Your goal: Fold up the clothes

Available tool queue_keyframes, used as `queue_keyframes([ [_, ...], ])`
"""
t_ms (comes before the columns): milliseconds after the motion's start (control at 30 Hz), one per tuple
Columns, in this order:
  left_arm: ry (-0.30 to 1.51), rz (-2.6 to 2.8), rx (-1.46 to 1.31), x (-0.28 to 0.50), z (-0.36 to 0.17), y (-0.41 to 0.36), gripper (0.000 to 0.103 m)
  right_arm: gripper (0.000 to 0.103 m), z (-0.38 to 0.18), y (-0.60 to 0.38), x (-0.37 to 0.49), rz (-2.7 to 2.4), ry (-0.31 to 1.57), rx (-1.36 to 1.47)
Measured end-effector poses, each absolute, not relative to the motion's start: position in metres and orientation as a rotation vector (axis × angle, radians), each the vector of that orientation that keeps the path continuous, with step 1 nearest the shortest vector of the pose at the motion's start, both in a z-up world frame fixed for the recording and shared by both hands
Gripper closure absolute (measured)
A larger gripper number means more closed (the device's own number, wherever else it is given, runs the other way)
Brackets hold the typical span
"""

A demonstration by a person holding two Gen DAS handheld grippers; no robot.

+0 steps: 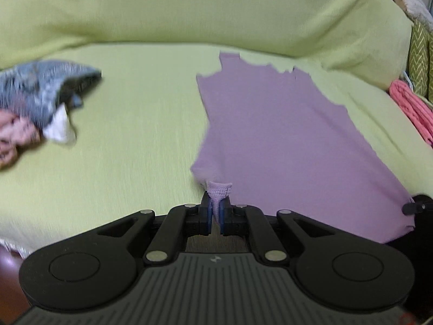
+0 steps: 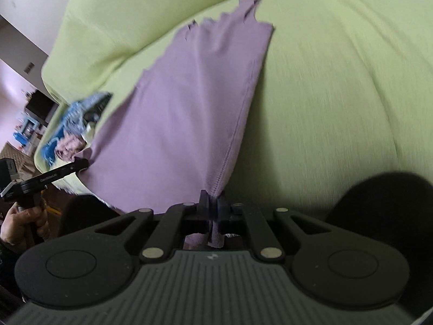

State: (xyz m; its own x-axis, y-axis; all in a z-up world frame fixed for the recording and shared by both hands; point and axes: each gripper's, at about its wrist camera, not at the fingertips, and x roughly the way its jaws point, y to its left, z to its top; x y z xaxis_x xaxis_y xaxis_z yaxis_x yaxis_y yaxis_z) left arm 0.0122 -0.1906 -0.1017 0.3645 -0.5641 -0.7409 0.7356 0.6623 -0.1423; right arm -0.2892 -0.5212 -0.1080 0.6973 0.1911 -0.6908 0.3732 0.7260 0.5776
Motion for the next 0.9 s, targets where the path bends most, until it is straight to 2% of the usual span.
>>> queue_keyframes([
  [200, 0.900, -0.847, 0.266, 0.010, -0.108, -0.182, 0.100, 0.097, -0.110, -0.521, -0.285, -0.145, 0.866, 0.741],
  [300, 0.926, -0.847, 0.300, 0.013, -0.108, -0.174, 0.099, 0.090, -0.108, -0.523, -0.283, -0.185, 0.894, 0.696],
  [367, 0.925, -0.828, 0.308, 0.020, -0.104, -0.166, 0.090, 0.087, -0.102, -0.531, -0.286, -0.214, 0.874, 0.663],
  [433, 0.905, -0.802, 0.300, 0.037, -0.095, -0.162, 0.090, 0.079, -0.095, -0.544, -0.283, -0.242, 0.842, 0.630],
  [500, 0.866, -0.797, 0.314, 0.059, -0.085, -0.169, 0.090, 0.078, -0.088, -0.561, -0.272, -0.247, 0.801, 0.589],
  [567, 0.811, -0.821, 0.340, 0.084, -0.074, -0.187, 0.089, 0.078, -0.081, -0.578, -0.252, -0.225, 0.760, 0.544],
  [633, 0.767, -0.874, 0.348, 0.109, -0.067, -0.217, 0.079, 0.077, -0.075, -0.597, -0.225, -0.195, 0.719, 0.490],
  [700, 0.713, -0.955, 0.369, 0.135, -0.064, -0.256, 0.077, 0.072, -0.069, -0.614, -0.192, -0.165, 0.683, 0.441],
  [767, 0.668, -1.027, 0.425, 0.159, -0.066, -0.301, 0.069, 0.071, -0.064, -0.630, -0.158, -0.146, 0.657, 0.391],
  [833, 0.634, -1.102, 0.473, 0.182, -0.069, -0.345, 0.068, 0.072, -0.060, -0.647, -0.124, -0.136, 0.648, 0.360],
  [900, 0.611, -1.152, 0.500, 0.209, -0.074, -0.389, 0.062, 0.067, -0.059, -0.664, -0.093, -0.123, 0.637, 0.332],
])
